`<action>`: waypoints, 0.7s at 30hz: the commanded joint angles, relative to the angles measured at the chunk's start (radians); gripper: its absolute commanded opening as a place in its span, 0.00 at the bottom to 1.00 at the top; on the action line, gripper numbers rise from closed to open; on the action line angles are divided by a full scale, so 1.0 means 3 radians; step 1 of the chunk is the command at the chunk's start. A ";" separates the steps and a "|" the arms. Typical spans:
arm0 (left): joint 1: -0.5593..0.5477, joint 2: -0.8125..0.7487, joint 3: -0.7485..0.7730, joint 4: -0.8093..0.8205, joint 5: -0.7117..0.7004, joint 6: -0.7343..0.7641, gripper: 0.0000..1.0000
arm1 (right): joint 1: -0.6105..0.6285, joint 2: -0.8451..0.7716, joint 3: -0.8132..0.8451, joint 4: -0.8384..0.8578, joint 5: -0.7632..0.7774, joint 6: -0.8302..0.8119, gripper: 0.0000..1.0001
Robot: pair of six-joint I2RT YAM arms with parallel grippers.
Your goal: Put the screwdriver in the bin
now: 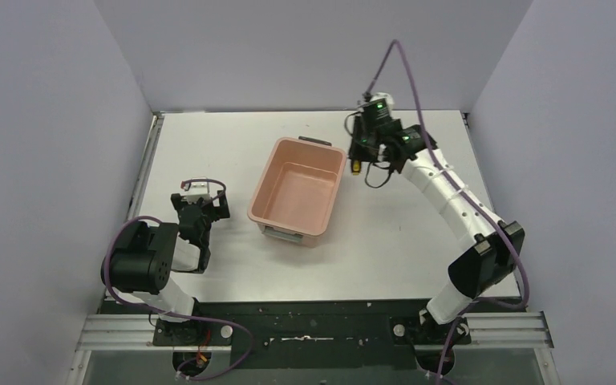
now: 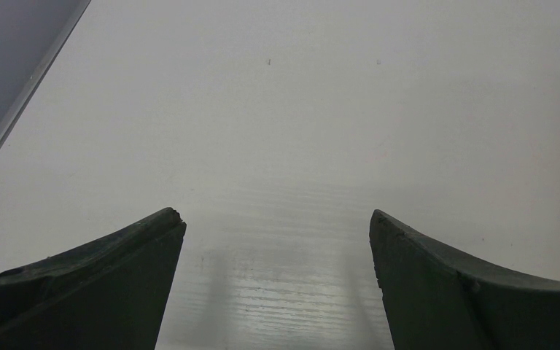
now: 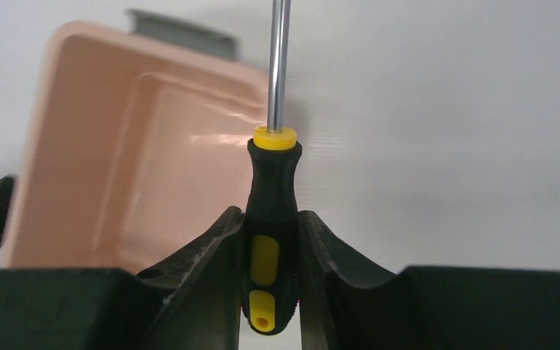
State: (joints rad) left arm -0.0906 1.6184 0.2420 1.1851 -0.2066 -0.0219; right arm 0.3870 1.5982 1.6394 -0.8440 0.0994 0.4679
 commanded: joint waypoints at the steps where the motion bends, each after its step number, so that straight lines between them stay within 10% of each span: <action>1: 0.0011 -0.0031 0.0032 0.0096 0.0039 -0.0007 0.97 | 0.0824 0.0320 0.0375 0.0108 0.0218 0.0453 0.00; 15: 0.0013 -0.0031 0.0032 0.0096 0.0037 -0.0009 0.97 | 0.1530 0.1530 0.0182 0.0363 0.0377 0.0622 0.00; 21: 0.0012 -0.0030 0.0032 0.0094 0.0039 -0.0007 0.97 | 0.1522 0.1748 0.0070 0.0495 0.0428 0.0662 0.17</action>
State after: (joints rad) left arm -0.0906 1.6184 0.2417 1.1851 -0.2066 -0.0223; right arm 0.8452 2.1345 1.6543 -0.7654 0.1795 0.6418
